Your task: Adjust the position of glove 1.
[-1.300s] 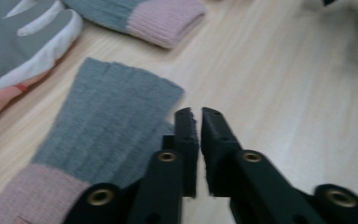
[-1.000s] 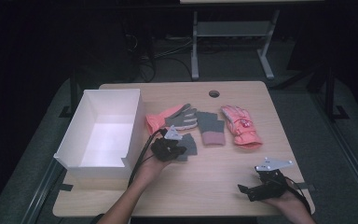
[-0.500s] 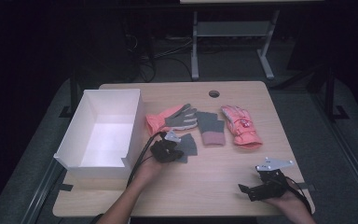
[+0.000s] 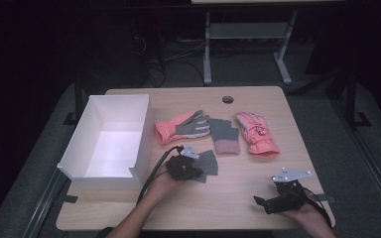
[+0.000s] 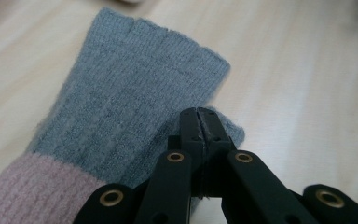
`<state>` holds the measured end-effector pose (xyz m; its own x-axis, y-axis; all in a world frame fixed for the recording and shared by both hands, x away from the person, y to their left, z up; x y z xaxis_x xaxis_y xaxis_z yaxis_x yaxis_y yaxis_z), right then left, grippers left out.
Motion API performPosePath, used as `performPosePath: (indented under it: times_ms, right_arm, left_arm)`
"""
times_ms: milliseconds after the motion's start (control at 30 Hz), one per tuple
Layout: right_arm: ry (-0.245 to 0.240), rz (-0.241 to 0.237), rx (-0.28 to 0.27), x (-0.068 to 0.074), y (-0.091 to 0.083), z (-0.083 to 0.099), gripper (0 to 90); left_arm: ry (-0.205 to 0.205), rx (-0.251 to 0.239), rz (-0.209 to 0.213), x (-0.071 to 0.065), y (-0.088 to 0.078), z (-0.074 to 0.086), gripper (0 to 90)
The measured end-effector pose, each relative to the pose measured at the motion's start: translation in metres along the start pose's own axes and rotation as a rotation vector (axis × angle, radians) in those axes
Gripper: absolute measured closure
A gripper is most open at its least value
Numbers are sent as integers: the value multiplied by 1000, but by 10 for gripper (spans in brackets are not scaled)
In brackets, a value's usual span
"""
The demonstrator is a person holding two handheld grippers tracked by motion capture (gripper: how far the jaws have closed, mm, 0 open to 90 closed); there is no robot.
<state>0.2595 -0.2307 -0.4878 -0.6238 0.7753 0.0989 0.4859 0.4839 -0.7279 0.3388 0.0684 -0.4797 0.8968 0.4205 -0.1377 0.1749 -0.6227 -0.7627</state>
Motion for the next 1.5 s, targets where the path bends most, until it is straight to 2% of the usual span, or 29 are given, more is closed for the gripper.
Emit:
performPosePath:
  times_ms: [100,233,267,333,367,433,600,667,767,800,833,867,967,1000,1033,1100,1267,1367,1433,1500]
  right_arm:
    - [2,3,-2,-1,0,0,21]
    - [1,2,-3,-2,0,0,21]
    - [1,3,-2,-2,0,0,21]
    - [-1,2,-4,-2,0,0,21]
    - [-4,2,-4,-2,0,1,21]
    - [-6,1,-5,-2,0,1,21]
    - [-1,2,-3,-2,0,1,21]
    - [0,1,-1,-2,0,1,21]
    - [1,0,-2,-3,0,1,21]
    - [1,-1,-3,-3,0,1,21]
    - [1,-1,-3,-3,0,1,21]
    - [1,-1,3,-2,0,1,21]
    - [-10,0,-1,-2,0,1,21]
    - [-10,0,-1,-2,0,1,21]
    - [-4,1,2,-2,0,1,21]
    - [1,-2,2,-3,0,1,21]
    - [1,-1,2,-3,0,1,21]
    - [5,0,3,-3,0,1,21]
    - [1,-1,0,-3,0,1,21]
    - [2,4,1,-2,0,2,21]
  left_arm:
    - [23,5,37,-9,3,-2,897]
    - [22,-1,62,-17,7,-4,896]
    - [28,5,86,-23,9,-5,896]
    - [31,7,92,-27,10,-6,897]
    - [55,10,104,-35,13,-7,896]
    - [74,18,117,-42,15,-9,896]
    - [89,19,131,-49,16,-11,893]
    - [89,13,127,-47,14,-12,893]
    - [53,-35,80,-31,0,-15,893]
    - [40,-37,61,-25,-5,-15,893]
    - [40,-37,61,-25,-5,-15,893]
    - [21,-53,-1,-12,-10,-14,893]
    - [-10,-48,-49,6,-15,-9,894]
    - [-10,-48,-49,6,-15,-9,894]
    - [-35,-39,-78,15,-14,-6,894]
    - [-69,-24,-95,23,-13,-2,893]
    - [-88,-10,-106,28,-14,4,889]
    - [-102,-9,-103,26,-15,6,889]
    - [-87,-1,-97,24,-17,8,889]
    - [-92,-4,-85,20,-19,10,889]
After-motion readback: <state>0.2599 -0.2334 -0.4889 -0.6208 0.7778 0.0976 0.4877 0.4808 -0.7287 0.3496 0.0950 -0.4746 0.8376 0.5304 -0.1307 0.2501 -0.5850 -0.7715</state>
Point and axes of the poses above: each handheld gripper's, and its own axes: y roughly forward along the jaws, z roughly out of its underside, x roughly to its left, the point moved 3 cm from there along y, roughly forward along the jaws, and after that the axes turned 1 degree about y, right-handed, at the moved point
